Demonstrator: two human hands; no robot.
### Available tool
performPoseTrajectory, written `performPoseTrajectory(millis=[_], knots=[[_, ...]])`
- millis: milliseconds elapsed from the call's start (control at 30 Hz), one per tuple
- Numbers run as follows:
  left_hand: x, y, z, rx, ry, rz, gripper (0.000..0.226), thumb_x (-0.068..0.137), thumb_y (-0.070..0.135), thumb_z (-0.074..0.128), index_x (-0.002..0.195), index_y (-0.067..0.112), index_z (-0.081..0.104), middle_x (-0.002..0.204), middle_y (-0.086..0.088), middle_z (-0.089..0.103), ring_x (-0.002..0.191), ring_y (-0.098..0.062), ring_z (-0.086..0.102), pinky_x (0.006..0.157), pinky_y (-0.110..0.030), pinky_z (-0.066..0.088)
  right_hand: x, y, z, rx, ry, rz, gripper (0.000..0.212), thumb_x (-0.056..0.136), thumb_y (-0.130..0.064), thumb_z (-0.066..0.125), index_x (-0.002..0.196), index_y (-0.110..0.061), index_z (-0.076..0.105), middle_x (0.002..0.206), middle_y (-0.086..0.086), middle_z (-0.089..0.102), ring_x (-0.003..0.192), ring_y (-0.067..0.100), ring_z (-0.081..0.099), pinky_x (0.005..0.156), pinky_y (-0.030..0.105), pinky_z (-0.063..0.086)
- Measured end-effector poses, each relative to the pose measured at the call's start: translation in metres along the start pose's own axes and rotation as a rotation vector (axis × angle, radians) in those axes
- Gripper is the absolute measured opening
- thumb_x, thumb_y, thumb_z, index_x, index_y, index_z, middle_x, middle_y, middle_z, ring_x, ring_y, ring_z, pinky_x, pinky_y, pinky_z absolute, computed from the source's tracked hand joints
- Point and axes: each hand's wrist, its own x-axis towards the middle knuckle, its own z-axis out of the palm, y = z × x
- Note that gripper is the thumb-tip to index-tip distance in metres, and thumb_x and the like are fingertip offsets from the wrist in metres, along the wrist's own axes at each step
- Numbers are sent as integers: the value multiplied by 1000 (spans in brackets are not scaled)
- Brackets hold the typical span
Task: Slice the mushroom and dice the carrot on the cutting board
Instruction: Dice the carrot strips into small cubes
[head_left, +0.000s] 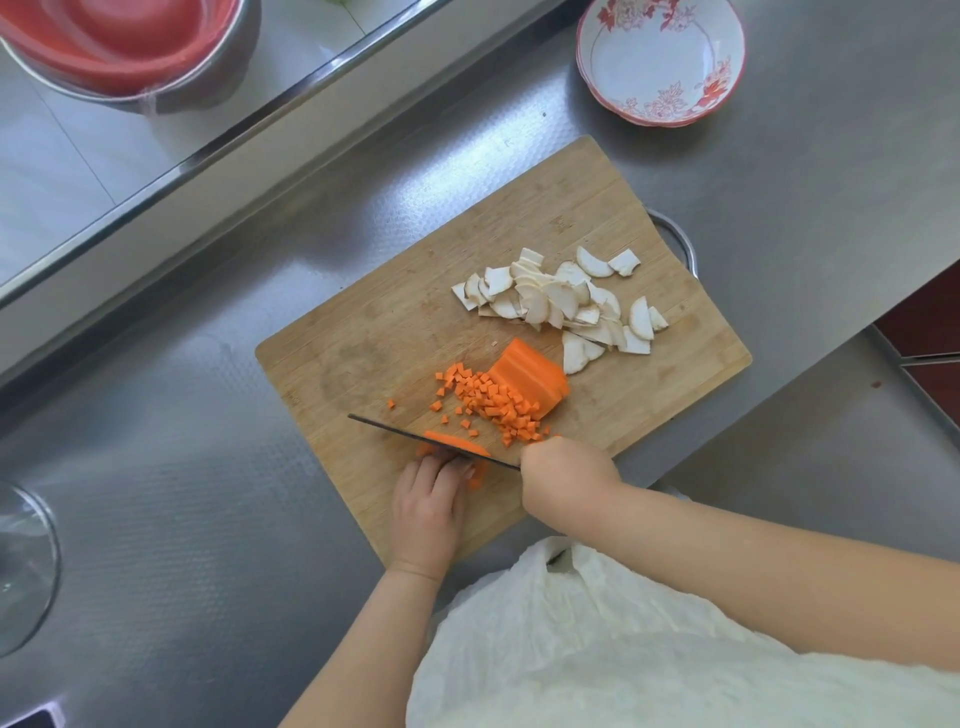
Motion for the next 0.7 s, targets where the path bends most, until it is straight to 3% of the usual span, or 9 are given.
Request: performPoseTrajectory(millis=[133, 200, 267, 333, 367, 433, 533, 633, 700], knots=[[25, 28, -45, -166, 163, -17, 11, 97, 21, 46, 102, 12, 52, 103, -7, 53, 96, -19, 49, 87, -29, 43, 0, -1, 1, -25, 11, -5, 26, 92, -1, 42, 107, -10, 61, 111, 10, 61, 101, 29, 58, 68, 32, 42], [60, 45, -67, -135, 117, -18, 20, 99, 23, 42, 100, 9, 56, 105, -4, 52, 99, -17, 49, 89, -27, 39, -1, -2, 3, -42, 22, -6, 26, 93, 0, 42, 106, -11, 62, 110, 9, 62, 100, 28, 59, 68, 32, 42], [100, 55, -79, 40, -266, -9, 36, 102, 33, 32, 93, 13, 60, 95, 2, 56, 90, -17, 52, 80, -31, 42, -2, -2, 4, -51, 46, -10, 27, 93, -1, 42, 107, -11, 62, 110, 9, 63, 99, 27, 60, 68, 31, 41], [134, 62, -78, 221, -829, -72, 51, 104, 42, 18, 89, 14, 58, 81, 2, 55, 81, -20, 54, 74, -36, 45, -4, -2, 6, -66, 68, -16, 26, 94, -2, 42, 108, -12, 62, 110, 8, 64, 99, 26, 61, 68, 31, 41], [146, 65, -73, 283, -1094, -107, 53, 104, 43, 13, 96, 15, 59, 82, -3, 57, 82, -23, 56, 76, -37, 46, -5, -3, 7, -79, 76, -21, 26, 94, -1, 43, 108, -11, 62, 109, 8, 64, 98, 26, 62, 68, 30, 40], [158, 68, -59, 354, -1408, -171, 54, 106, 39, 10, 131, 16, 52, 111, -15, 62, 106, -31, 56, 92, -40, 41, -7, -5, 8, -104, 84, -30, 25, 93, -1, 44, 108, -10, 62, 108, 9, 65, 97, 26, 63, 67, 30, 40], [158, 65, -47, 368, -1470, -252, 66, 105, 45, 9, 134, 1, 49, 137, -20, 50, 128, -35, 45, 106, -42, 32, -8, -8, 8, -95, 84, -20, 25, 93, 0, 45, 109, -10, 61, 109, 8, 65, 98, 26, 63, 66, 31, 41], [158, 62, -45, 381, -1473, -271, 71, 103, 50, 10, 133, -1, 50, 137, -21, 50, 128, -36, 45, 106, -43, 33, -7, -9, 5, -66, 105, -32, 25, 92, 1, 45, 108, -11, 60, 110, 8, 64, 99, 26, 61, 68, 31, 40], [162, 63, -48, 410, -1461, -238, 61, 104, 46, 13, 137, 5, 45, 126, -18, 56, 120, -35, 50, 100, -43, 38, -7, -10, 4, -52, 129, -50, 24, 92, -1, 44, 108, -11, 60, 110, 8, 63, 100, 27, 60, 69, 31, 40]])
